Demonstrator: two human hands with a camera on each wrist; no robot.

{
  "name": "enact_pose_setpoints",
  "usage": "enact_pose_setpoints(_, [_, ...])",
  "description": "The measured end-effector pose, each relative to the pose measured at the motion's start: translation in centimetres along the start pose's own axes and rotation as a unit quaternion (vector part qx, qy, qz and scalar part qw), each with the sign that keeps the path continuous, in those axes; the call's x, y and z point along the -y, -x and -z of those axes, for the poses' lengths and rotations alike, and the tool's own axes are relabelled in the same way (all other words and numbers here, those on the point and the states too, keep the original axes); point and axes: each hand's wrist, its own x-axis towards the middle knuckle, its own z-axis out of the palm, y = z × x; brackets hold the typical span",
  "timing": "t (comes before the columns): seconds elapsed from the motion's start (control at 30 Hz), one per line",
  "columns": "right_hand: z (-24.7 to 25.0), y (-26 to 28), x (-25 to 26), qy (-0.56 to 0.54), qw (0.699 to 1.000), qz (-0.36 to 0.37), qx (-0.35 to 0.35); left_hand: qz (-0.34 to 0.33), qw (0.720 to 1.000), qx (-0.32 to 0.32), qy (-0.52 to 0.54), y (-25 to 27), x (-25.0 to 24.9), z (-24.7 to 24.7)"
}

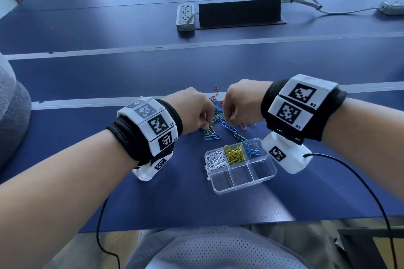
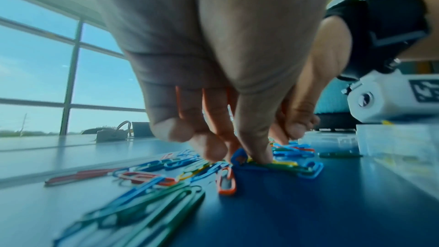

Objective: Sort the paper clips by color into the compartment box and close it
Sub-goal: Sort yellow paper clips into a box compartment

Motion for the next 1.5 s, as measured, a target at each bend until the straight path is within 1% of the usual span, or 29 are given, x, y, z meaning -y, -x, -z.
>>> enact_pose_setpoints(0.07, [0.5,0.0,-0.9,-0.017,0.999,-0.024,-0.027,0.002,1.0,-0.001,-0.016,-0.1,-0.2,0.1])
enact_pose_setpoints(0.17, [1.5,-0.5,-3.7,-0.04,0.994,-0.079,-0.068,-0.003,0.999,0.022,-0.047,0.0,-0.5,0.4])
enact_pose_setpoints(0.23, [2.2,-0.7,-5.7,-0.069,0.988,-0.116,-0.078,-0.024,0.996,0.041,-0.072,0.1,-0.5,0.3])
enact_pose_setpoints(0.3, [2.3,-0.7,-7.2,-0.085,0.984,-0.136,-0.08,-0.046,0.994,0.06,-0.084,0.0,-0.4,0.0])
enact_pose_setpoints(0.37, [1.9,-0.7,-7.7,-0.085,0.984,-0.135,-0.075,-0.055,0.992,0.071,-0.091,0.1,-0.4,-0.1])
enact_pose_setpoints(0.47, [1.0,-0.8,-7.3,-0.07,0.988,-0.121,-0.066,-0.069,0.991,0.072,-0.095,0.0,-0.4,-0.1])
enact_pose_setpoints(0.57, [0.1,-1.0,-6.1,-0.055,0.991,-0.105,-0.065,-0.069,0.992,0.06,-0.086,-0.1,-0.3,-0.1])
enact_pose_setpoints(0.67, [-0.4,-1.5,-5.5,-0.038,0.992,-0.091,-0.076,-0.061,0.995,0.035,-0.072,0.0,-0.3,-0.1])
enact_pose_setpoints(0.77, [-0.4,-1.6,-5.0,-0.024,0.993,-0.092,-0.074,-0.055,0.996,0.018,-0.068,0.0,-0.5,0.1])
enact_pose_setpoints(0.97, [-0.3,-1.6,-4.6,-0.032,0.992,-0.115,-0.036,-0.035,0.996,0.004,-0.085,-0.4,-1.0,0.1])
enact_pose_setpoints(1.03, [-0.4,-1.5,-4.5,-0.032,0.993,-0.11,-0.038,-0.029,0.996,-0.004,-0.081,-0.5,-1.2,0.0])
enact_pose_setpoints(1.17, [-0.4,-1.3,-4.5,-0.031,0.993,-0.092,-0.064,-0.016,0.997,-0.013,-0.068,-0.7,-1.2,0.3])
enact_pose_setpoints(1.37, [-0.5,-1.4,-4.2,-0.035,0.992,-0.112,-0.043,-0.02,0.997,-0.012,-0.076,-0.6,-1.4,0.3])
enact_pose_setpoints(1.43, [-0.5,-1.3,-4.3,-0.038,0.992,-0.108,-0.049,-0.019,0.996,-0.018,-0.081,-0.6,-1.3,0.2])
enact_pose_setpoints(1.5, [-0.3,-1.1,-4.4,-0.043,0.992,-0.104,-0.06,-0.015,0.997,-0.029,-0.063,-0.6,-1.2,0.1])
